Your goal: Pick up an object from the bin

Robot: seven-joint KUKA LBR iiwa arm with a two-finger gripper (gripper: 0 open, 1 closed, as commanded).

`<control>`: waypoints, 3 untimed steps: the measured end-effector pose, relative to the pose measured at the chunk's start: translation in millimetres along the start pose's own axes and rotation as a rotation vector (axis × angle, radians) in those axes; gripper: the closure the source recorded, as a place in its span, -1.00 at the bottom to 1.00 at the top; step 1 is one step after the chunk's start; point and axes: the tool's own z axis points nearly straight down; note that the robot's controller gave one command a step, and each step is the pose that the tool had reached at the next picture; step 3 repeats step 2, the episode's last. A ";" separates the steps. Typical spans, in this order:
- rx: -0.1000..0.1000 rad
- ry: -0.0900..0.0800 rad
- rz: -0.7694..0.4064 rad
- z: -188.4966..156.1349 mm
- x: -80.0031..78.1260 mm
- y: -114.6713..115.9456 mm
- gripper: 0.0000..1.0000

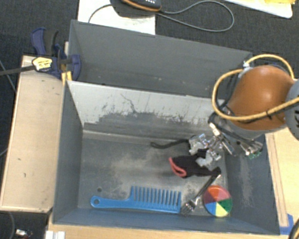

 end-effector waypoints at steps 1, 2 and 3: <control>0.007 -0.007 0.002 -31.6 -2.2 -1.8 1.00; 0.001 -0.001 0.005 -53.7 -1.1 -0.4 1.00; 0.001 -0.001 0.005 -53.7 -1.1 -0.4 1.00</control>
Offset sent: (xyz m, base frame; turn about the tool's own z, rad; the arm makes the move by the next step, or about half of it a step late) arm 0.0018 -0.0005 0.0866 0.0010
